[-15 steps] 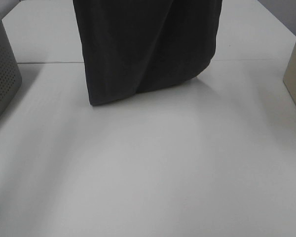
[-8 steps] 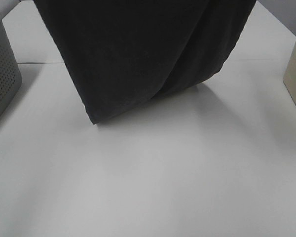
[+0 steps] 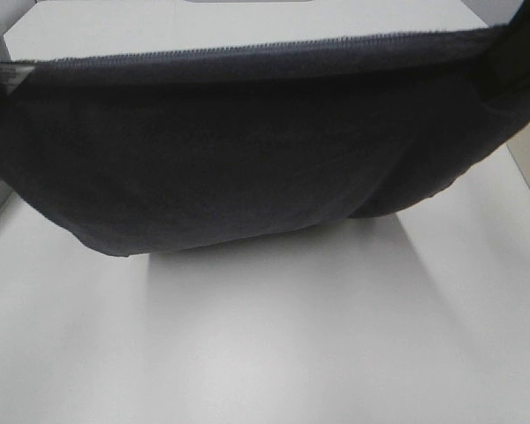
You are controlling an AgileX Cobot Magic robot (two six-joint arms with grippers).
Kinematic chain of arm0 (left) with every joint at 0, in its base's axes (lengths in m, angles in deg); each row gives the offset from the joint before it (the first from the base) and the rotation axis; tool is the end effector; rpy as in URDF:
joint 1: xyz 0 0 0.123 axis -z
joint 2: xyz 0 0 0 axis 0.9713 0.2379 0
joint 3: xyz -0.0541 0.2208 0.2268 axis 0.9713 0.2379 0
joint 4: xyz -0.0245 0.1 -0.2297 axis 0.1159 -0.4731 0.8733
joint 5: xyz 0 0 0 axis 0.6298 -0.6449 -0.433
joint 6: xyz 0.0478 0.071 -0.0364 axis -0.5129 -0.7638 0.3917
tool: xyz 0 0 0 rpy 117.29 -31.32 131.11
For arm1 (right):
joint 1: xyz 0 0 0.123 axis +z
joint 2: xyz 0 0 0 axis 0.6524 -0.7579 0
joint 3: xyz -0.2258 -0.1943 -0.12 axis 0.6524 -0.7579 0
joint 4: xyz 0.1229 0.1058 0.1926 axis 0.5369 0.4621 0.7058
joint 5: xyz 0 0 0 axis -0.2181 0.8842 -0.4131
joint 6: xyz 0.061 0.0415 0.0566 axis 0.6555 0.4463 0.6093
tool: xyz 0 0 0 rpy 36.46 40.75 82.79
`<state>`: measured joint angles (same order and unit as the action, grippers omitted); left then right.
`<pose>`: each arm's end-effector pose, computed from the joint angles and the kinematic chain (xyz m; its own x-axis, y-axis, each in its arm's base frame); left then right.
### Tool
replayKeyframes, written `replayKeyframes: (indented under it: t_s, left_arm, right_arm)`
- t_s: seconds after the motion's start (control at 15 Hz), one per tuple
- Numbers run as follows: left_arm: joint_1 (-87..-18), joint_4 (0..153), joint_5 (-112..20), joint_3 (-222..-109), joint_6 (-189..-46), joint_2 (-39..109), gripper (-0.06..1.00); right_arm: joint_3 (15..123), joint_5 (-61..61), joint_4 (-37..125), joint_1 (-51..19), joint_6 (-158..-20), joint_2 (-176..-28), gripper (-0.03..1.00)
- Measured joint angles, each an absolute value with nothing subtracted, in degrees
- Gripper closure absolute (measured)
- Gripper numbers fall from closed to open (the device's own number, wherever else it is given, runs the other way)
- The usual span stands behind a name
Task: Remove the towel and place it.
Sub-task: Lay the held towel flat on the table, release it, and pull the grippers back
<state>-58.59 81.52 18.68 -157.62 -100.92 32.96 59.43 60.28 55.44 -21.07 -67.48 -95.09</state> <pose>0.2029 -0.0938 0.4045 -0.7534 0.4164 -0.5089 0.5653 0.8055 -0.1778 0.1754 0.0939 0.4169 -0.8483 -0.2009 -0.4899 -0.3899 0.8630 0.3212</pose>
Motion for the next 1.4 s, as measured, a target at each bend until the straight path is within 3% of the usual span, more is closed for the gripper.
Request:
replayKeyframes:
  t_s: [0.8, 1.13, 1.4]
  left_arm:
    - [-58.59, 96.13, 18.28, -125.54, -103.38, 28.09, 0.94]
    - [-58.59, 100.77, 18.16, -119.23, -107.34, 31.36, 0.94]
    - [-49.08, 99.97, 17.76, -119.12, -106.71, 37.60, 0.94]
  right_arm:
    - [30.15, 59.42, 61.22, -21.07, -66.50, -90.50, 0.96]
    - [22.59, 59.36, 61.97, -21.07, -66.68, -94.34, 0.96]
    - [22.30, 59.54, 60.25, -21.13, -68.05, -99.21, 0.96]
